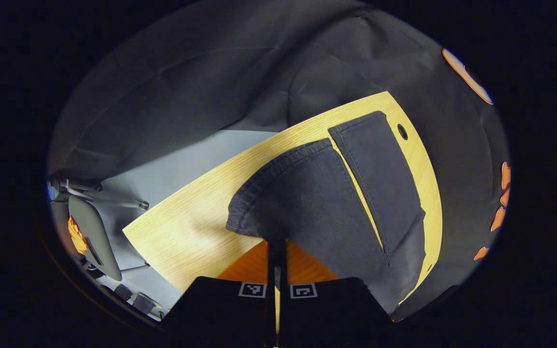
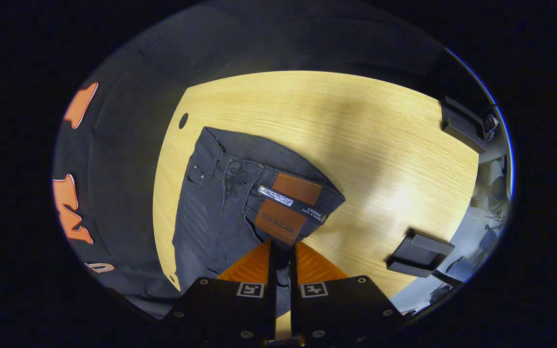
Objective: Grasp the waist and the cuffs of the jeans and fold them to make the two legs overlap; first hold the waist and fold one-third of the jeans toward the cuffs, then hold the cuffs and fold the remaining one-third in the same direction to finish folding.
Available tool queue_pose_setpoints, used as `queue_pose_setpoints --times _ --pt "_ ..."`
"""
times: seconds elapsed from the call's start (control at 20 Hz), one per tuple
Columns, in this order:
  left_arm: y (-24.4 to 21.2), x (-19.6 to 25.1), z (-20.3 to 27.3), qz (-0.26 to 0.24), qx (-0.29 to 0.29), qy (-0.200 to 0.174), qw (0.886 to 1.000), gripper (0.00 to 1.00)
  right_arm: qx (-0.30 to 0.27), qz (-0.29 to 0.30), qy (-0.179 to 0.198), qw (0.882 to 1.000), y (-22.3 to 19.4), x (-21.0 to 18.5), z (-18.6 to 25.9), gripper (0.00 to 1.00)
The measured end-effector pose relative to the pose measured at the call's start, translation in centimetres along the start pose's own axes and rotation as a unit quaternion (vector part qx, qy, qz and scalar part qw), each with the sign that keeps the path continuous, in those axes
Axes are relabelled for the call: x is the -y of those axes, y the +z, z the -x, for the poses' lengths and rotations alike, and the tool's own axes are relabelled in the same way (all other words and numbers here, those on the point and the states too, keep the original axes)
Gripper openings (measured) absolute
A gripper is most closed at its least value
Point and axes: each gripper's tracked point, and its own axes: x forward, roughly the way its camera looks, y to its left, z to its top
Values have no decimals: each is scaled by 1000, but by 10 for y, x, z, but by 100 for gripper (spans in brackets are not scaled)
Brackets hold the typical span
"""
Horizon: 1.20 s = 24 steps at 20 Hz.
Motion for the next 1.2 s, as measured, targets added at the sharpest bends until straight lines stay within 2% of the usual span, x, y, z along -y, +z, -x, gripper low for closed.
queue_pose_setpoints --times 0.15,0.3,0.5,0.75,1.0,1.05,1.2 --pt "9 28 19 -16 10 -28 999 4 12 22 9 1000 0 -19 14 13" --pt "20 56 39 -46 28 -55 997 4 40 20 34 998 9 -44 31 13" --pt "43 83 40 -33 35 -86 995 3 53 19 50 997 16 -66 45 13" --pt "77 106 22 -43 35 -94 994 4 75 -2 66 995 39 -98 56 13" --pt "100 142 -8 -102 25 -99 990 4 79 -3 80 994 44 -129 47 13" --pt "105 150 -16 -113 22 -98 989 4 88 -12 78 993 48 -132 44 4" --pt "118 169 -29 -121 19 -96 988 4 83 -13 83 993 52 -142 39 4"
